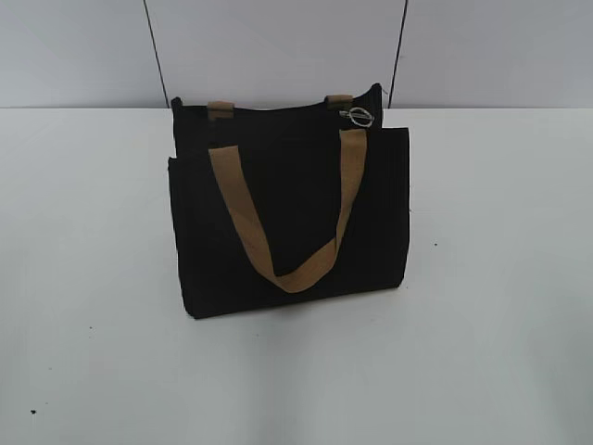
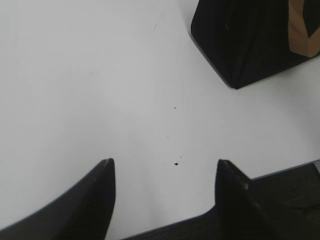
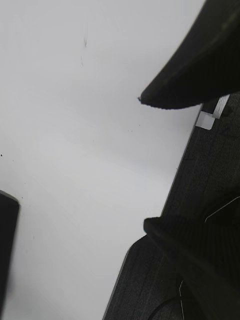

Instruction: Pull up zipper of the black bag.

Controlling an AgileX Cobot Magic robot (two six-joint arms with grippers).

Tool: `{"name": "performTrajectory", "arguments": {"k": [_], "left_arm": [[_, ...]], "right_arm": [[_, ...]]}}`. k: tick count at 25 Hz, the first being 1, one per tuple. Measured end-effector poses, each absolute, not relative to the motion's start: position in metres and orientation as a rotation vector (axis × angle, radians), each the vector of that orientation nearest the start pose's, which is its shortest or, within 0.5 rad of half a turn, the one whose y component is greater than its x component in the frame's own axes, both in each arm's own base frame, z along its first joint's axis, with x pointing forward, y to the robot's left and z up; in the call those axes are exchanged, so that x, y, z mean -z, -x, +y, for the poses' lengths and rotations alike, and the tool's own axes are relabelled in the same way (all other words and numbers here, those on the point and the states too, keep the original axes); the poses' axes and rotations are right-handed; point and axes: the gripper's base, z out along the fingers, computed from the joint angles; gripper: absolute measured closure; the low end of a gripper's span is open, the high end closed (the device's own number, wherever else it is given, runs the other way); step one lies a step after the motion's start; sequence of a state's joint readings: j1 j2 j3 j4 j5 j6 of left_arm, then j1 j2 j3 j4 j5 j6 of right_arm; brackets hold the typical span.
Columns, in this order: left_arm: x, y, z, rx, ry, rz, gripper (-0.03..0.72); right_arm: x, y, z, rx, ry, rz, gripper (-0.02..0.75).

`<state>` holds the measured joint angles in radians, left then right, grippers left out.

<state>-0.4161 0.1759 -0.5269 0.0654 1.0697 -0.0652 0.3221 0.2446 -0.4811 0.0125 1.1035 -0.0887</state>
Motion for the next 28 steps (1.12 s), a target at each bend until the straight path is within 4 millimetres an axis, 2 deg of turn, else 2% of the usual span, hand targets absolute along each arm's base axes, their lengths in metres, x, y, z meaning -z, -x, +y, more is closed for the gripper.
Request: {"name": "performTrajectory", "arguments": {"k": [6,15,21,28], "left_arm": [[-0.284,-0.016,-0.001,0.162,-0.319,2.152,0.211],[-0.285,0.008,0.006,0.03,-0.034,2.014,0.228],[-0.284,0.01,0.005,-0.019,0.043,2.01,0.236],[-0.284,0.01,0.005,-0.019,0.043,2.01,0.291]], "right_arm": [[-0.266,-0.024,0.008,-0.115,0.424,2.276,0.225],[-0.269,0.005,0.001,-0.025,0.196,2.094,0.225],[-0.269,0.006,0.001,-0.001,0.151,2.094,0.225],[-0.269,0.006,0.001,-0.002,0.151,2.094,0.225]]}}
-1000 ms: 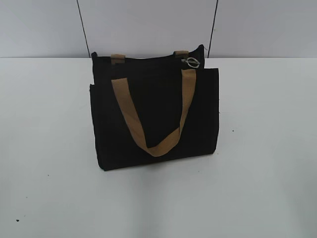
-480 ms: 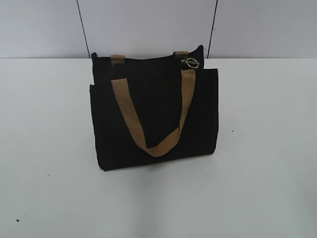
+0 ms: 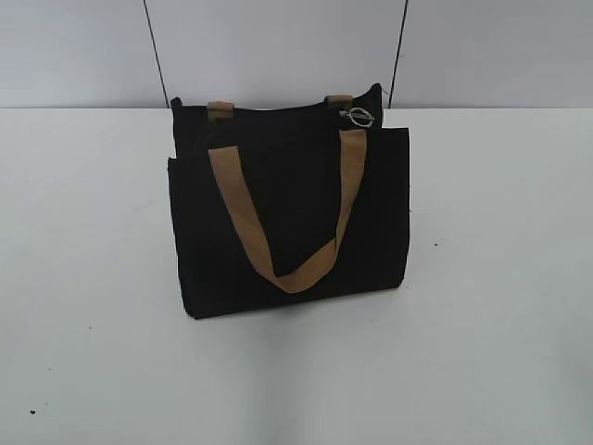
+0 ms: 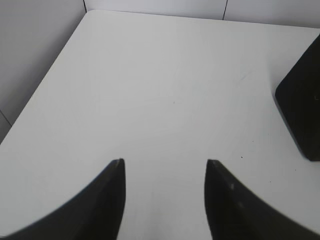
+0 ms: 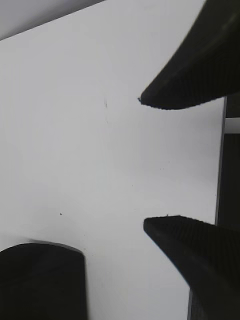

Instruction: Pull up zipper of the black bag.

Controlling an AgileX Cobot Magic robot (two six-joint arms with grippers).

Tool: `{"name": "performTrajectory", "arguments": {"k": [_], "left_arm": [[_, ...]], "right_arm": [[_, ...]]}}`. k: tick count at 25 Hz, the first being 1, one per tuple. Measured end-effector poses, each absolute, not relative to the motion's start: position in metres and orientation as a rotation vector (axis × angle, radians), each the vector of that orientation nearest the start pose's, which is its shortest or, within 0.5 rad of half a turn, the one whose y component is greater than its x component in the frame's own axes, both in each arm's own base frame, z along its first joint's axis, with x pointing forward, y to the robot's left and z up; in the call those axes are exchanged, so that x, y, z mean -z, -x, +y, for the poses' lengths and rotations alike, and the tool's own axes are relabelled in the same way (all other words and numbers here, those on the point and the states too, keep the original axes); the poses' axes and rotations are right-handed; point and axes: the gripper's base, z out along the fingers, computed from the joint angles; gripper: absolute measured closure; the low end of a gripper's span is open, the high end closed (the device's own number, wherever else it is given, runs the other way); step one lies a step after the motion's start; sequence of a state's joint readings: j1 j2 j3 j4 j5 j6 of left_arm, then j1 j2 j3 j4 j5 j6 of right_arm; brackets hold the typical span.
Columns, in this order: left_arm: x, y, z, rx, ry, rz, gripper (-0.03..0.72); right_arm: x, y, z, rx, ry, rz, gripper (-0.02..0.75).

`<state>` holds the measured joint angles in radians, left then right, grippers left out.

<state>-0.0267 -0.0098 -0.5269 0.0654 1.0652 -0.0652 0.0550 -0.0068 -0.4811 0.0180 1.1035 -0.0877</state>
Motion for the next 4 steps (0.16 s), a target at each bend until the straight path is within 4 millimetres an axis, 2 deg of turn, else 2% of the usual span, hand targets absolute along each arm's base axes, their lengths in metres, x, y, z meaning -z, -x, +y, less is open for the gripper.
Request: {"name": "performTrajectory", "arguments": {"k": [4], "left_arm": [[-0.2844,0.0098,0.0055,-0.019,0.043,2.01,0.313]], "right_arm": [[-0.2686,0.0057,0.0012,-0.002,0.151,2.094,0.225]]}}
